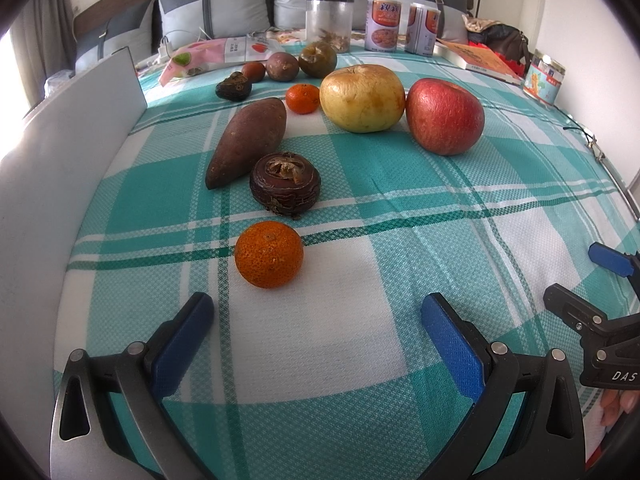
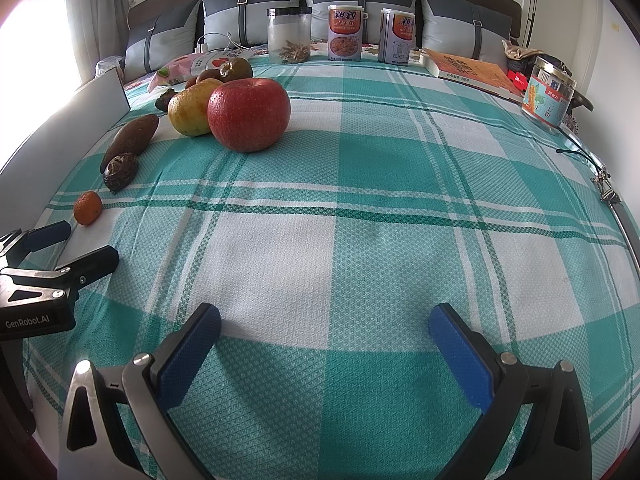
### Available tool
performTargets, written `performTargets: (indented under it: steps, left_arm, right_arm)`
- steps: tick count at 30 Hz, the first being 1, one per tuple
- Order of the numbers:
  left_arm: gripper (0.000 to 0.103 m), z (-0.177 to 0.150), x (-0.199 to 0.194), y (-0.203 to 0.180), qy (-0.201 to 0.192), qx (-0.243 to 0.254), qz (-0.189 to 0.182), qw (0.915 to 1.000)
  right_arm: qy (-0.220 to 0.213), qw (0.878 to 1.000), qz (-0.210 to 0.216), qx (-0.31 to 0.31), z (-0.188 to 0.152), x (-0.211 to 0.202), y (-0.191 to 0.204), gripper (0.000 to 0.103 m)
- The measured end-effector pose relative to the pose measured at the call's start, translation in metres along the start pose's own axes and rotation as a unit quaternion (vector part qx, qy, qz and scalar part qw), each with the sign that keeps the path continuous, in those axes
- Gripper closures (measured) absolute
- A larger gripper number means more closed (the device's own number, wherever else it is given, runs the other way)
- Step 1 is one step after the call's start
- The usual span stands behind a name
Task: Organize fruits
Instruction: 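Move the left tool forward toward the sweet potato, then close the left tool on the sweet potato and lift it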
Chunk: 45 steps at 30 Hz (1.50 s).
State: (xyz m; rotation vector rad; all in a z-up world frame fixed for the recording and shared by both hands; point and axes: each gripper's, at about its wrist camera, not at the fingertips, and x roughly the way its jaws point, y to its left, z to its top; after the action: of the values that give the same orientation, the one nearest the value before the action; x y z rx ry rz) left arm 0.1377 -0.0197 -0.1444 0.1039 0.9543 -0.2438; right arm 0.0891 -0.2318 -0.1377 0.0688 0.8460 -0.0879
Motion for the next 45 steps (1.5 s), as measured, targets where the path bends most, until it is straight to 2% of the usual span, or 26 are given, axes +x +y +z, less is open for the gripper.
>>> performTargets:
  steps: [26, 28, 32, 36, 40, 45]
  left_arm:
    - [0.0, -0.001, -0.001, 0.0, 0.01, -0.002, 0.001, 0.9999]
    - [0.0, -0.004, -0.005, 0.0, 0.029, 0.008, -0.008, 0.9995]
    - [0.0, -0.022, -0.019, 0.002, 0.032, 0.025, -0.02, 0.999]
    - [0.0, -0.023, -0.022, 0.005, 0.051, 0.03, -0.028, 0.9978]
    - [0.0, -0.005, -0.024, 0.018, 0.083, 0.007, -0.049, 0.9953]
    - [0.0, 0.03, -0.047, 0.062, 0.062, -0.051, -0.103, 0.9914]
  right_arm:
    - [-0.001, 1.0, 0.0, 0.001, 0.0, 0.0, 0.0, 0.0]
    - [-0.001, 1.0, 0.0, 0.001, 0.0, 0.0, 0.0, 0.0]
    - [-0.001, 1.0, 0.0, 0.001, 0.0, 0.0, 0.0, 0.0]
    - [-0.002, 1.0, 0.0, 0.001, 0.0, 0.0, 0.0, 0.0]
    - [-0.002, 1.0, 0.0, 0.001, 0.0, 0.0, 0.0, 0.0]
    - [-0.002, 1.0, 0.0, 0.001, 0.0, 0.0, 0.0, 0.0]
